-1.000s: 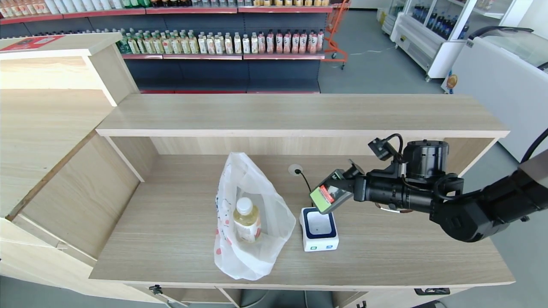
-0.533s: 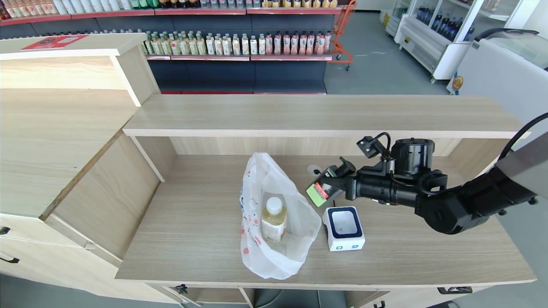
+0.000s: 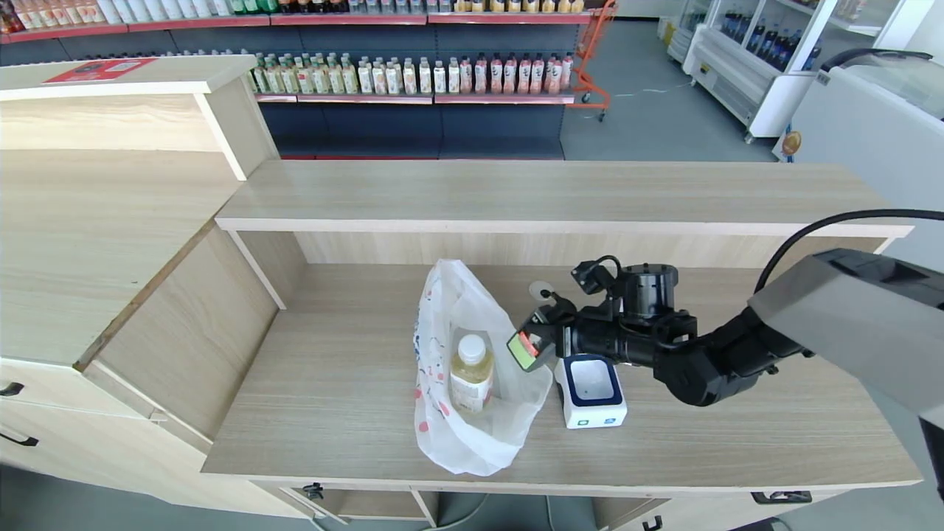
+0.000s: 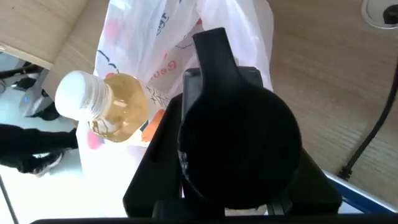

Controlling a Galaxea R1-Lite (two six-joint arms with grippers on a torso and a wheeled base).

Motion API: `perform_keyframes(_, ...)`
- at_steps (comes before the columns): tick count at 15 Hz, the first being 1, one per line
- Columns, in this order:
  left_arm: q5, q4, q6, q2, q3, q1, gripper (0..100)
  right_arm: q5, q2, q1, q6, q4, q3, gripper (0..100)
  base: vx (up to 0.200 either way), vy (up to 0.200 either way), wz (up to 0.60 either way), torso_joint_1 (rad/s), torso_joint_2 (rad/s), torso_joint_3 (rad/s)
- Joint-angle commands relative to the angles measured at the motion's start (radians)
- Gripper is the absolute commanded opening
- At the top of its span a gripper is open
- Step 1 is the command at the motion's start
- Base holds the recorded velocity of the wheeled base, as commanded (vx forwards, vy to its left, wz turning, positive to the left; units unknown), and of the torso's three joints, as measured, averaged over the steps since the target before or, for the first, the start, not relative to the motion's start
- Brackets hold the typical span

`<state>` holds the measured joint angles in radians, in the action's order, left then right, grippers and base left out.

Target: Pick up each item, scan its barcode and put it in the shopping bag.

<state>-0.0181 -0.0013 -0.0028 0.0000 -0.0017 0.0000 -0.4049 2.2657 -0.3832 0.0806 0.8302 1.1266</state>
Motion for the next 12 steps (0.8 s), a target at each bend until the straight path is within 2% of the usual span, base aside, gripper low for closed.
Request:
perform_keyframes(1, 0.0, 0.0, 0.0, 0.0, 0.0, 0.0, 100, 0.024, 0.086, -0.04, -0.009, 0.001, 0.053, 0, 0.0, 0.0, 0.0, 0.0, 0.0, 0.0)
perform_keyframes(5, 0.0, 0.0, 0.0, 0.0, 0.0, 0.0, 100, 0.109, 0.193, -0.088, -0.102, -0.002, 0.17, 0, 0.0, 0.0, 0.0, 0.0, 0.0, 0.0)
perform_keyframes(12, 0.0, 0.0, 0.0, 0.0, 0.0, 0.0, 100, 0.115, 0.293, -0.1, -0.256, 0.004, 0.245, 0, 0.0, 0.0, 0.0, 0.0, 0.0, 0.0)
